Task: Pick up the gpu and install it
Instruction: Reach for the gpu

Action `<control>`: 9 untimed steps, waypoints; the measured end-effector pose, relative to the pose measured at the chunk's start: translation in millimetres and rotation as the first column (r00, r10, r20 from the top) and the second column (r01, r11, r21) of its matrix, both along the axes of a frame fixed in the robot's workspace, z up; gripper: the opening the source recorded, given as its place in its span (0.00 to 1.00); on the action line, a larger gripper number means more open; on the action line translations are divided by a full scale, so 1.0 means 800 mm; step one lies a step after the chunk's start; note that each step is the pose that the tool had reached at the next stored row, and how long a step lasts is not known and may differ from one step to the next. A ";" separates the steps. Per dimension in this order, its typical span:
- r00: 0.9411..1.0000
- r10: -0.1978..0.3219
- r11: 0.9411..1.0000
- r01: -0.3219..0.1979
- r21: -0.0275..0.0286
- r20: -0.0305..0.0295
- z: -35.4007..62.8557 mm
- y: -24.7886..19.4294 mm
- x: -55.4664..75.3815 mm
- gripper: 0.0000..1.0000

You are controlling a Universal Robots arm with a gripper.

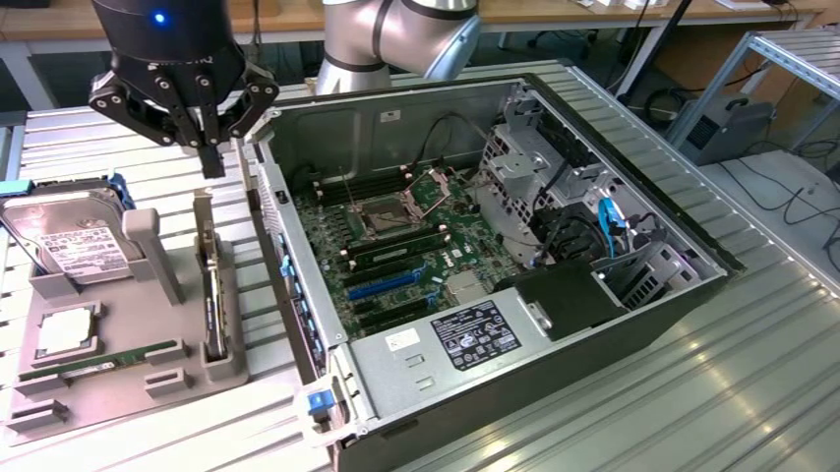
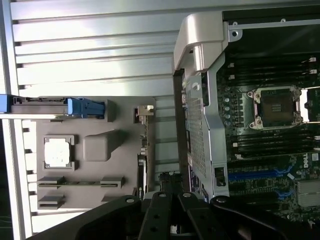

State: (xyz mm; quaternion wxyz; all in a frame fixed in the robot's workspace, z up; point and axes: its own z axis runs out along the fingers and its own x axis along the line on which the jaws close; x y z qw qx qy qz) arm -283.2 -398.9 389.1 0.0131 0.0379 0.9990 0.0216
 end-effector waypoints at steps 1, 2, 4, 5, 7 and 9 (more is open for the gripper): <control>1.000 0.000 1.000 0.000 0.000 0.000 0.000 0.0000 -0.001 0.11; 1.000 0.000 1.000 0.000 0.000 0.000 0.000 0.0000 -0.002 0.11; 1.000 0.000 1.000 0.000 0.000 0.000 0.000 0.0000 -0.004 0.11; 1.000 0.000 1.000 0.000 0.000 0.000 0.000 0.0000 -0.004 0.11; 1.000 0.000 1.000 0.000 0.000 0.000 0.000 0.0000 -0.006 0.11; 1.000 0.000 1.000 0.000 0.000 0.000 0.000 0.0000 -0.009 0.11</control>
